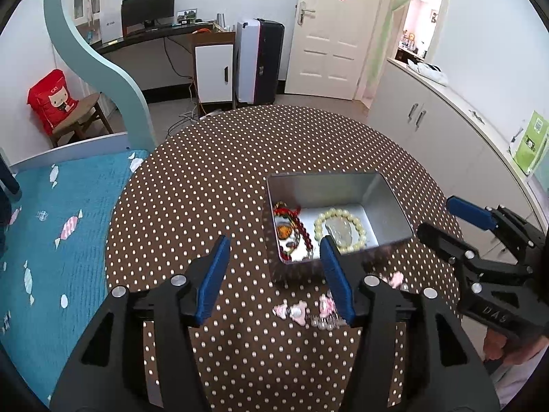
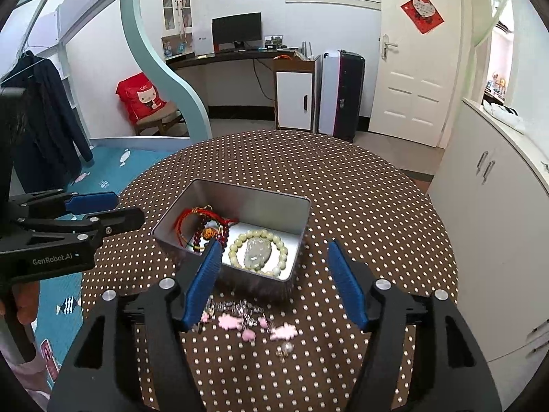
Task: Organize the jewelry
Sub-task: 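Lower both items into the box and open both grippers, then withdraw both grippers from the box toward the remaining charms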
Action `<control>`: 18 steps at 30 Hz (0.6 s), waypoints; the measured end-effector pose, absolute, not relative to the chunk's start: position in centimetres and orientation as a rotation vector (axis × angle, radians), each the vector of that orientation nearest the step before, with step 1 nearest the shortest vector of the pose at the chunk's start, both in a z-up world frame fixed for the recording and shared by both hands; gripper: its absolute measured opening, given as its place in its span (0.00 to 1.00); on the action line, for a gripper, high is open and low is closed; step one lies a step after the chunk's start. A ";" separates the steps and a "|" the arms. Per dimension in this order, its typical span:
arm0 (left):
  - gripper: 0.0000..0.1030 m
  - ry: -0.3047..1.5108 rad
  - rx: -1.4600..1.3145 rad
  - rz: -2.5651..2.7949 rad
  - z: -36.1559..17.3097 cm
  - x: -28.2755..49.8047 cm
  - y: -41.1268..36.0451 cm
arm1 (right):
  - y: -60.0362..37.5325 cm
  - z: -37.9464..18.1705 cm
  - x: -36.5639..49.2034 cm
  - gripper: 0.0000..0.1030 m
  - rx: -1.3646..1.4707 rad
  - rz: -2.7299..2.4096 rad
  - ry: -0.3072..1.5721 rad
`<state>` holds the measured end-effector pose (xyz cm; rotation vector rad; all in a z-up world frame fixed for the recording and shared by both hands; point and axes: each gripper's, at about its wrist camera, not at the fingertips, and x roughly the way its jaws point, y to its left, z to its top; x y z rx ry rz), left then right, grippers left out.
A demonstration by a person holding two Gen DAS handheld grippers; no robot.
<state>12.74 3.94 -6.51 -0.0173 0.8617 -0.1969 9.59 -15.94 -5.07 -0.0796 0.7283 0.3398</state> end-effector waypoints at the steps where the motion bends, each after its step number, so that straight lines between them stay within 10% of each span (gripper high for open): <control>1: 0.54 0.866 -0.017 -0.199 -6.6 12.4 3.9 | -16.2 -5.1 9.3 0.69 -0.076 0.335 0.728; 5: 0.61 0.884 -0.012 -0.209 -7.5 10.9 3.9 | -16.9 -6.0 8.1 0.84 -0.067 0.310 0.750; 18: 0.50 1.020 -0.095 -0.239 -14.2 10.7 4.8 | -17.1 -10.3 6.5 0.86 -0.056 0.297 0.889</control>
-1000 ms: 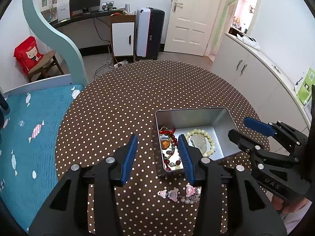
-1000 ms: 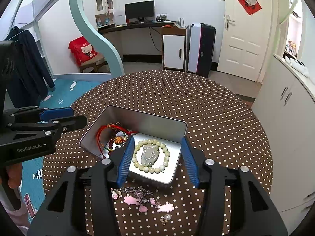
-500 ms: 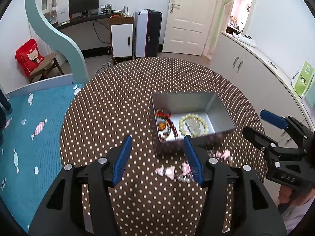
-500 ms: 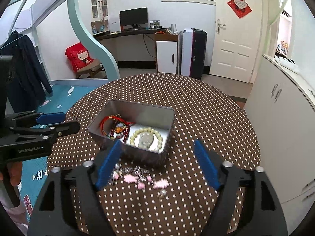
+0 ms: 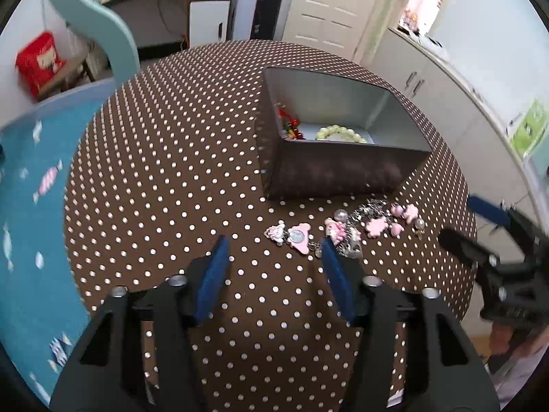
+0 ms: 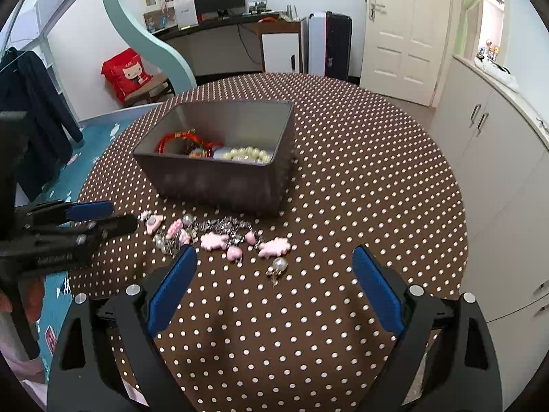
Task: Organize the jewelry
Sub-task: 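Withdraw both grippers from the box toward the remaining charms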
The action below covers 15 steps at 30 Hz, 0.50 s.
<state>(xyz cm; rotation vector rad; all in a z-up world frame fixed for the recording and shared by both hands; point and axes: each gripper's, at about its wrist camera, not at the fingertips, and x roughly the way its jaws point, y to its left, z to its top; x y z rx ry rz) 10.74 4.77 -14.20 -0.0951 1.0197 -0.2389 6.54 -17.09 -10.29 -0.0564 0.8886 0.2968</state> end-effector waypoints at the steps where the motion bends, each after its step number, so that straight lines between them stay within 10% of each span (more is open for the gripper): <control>1: 0.49 1.016 -0.098 -0.238 -14.4 10.9 4.9 | -17.0 -10.4 6.5 0.86 -0.057 0.300 0.891; 15: 0.13 1.021 -0.133 -0.279 -15.9 12.3 5.1 | -15.9 -11.3 7.6 0.86 -0.068 0.352 0.921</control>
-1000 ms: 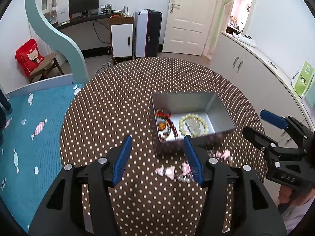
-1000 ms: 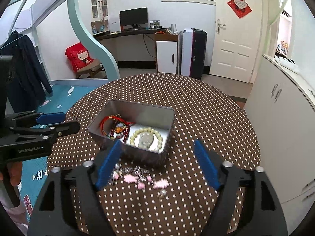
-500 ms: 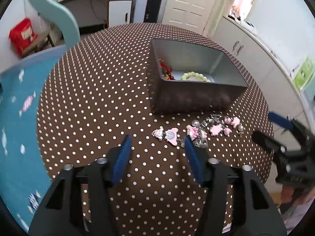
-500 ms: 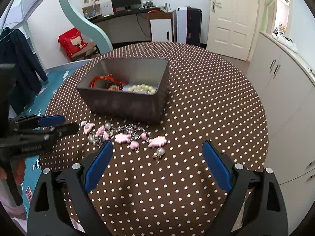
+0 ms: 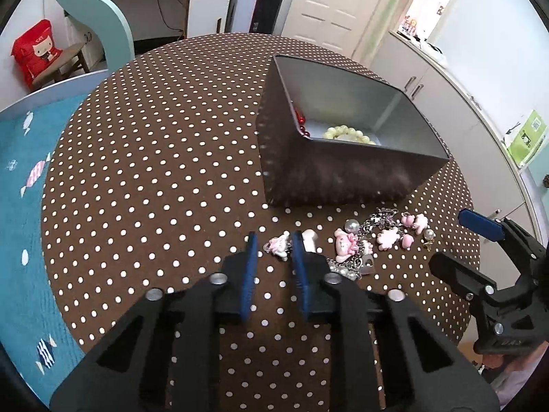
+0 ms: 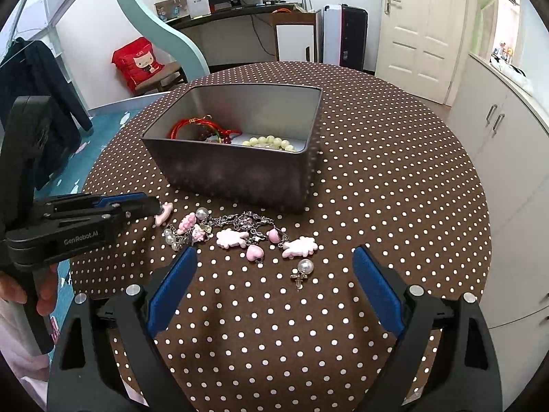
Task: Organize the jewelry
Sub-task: 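Withdraw both grippers from the box toward the remaining charms, then grasp pink charm with left gripper while right gripper grasps silver chain charm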
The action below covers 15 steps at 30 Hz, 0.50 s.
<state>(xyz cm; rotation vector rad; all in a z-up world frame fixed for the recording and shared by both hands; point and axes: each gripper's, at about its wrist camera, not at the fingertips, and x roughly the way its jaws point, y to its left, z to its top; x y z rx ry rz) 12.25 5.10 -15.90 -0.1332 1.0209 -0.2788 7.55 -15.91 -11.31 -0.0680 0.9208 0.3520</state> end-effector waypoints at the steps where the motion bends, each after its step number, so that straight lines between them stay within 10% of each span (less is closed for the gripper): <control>1: 0.12 1.020 -0.128 -0.288 -15.8 12.5 4.9 | -15.9 -11.4 7.6 0.86 -0.068 0.352 0.923; 10: 0.12 0.981 -0.174 -0.281 -15.3 11.9 5.7 | -14.6 -10.5 7.6 0.83 -0.075 0.423 0.885; 15: 0.12 0.940 -0.202 -0.289 -14.2 10.7 6.8 | -12.1 -10.8 7.7 0.59 -0.119 0.506 0.885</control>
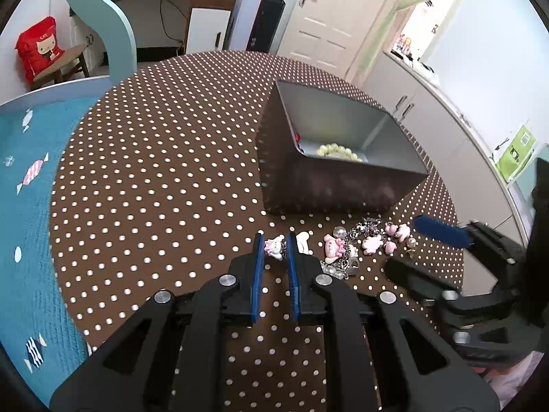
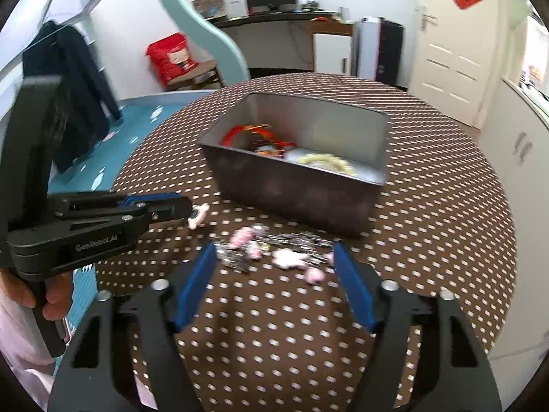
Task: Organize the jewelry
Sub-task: 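Grasp pink charm with left gripper while right gripper grasps silver chain charm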
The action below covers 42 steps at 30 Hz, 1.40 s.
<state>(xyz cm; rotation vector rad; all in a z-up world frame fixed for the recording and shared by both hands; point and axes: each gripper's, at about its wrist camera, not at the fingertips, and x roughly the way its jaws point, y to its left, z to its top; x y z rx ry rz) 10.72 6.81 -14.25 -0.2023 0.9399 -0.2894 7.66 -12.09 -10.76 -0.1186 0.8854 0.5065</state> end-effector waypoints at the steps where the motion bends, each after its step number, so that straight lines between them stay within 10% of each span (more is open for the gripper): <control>1: 0.12 0.937 -0.210 -0.293 -14.1 10.6 6.9 | -11.5 -11.0 7.8 0.58 -0.131 0.512 0.892; 17: 0.12 0.910 -0.263 -0.317 -14.6 9.1 8.4 | -9.5 -12.9 9.4 0.18 -0.166 0.511 0.981; 42: 0.12 0.855 -0.214 -0.375 -12.6 10.3 6.1 | -11.0 -9.6 8.4 0.14 -0.139 0.488 0.887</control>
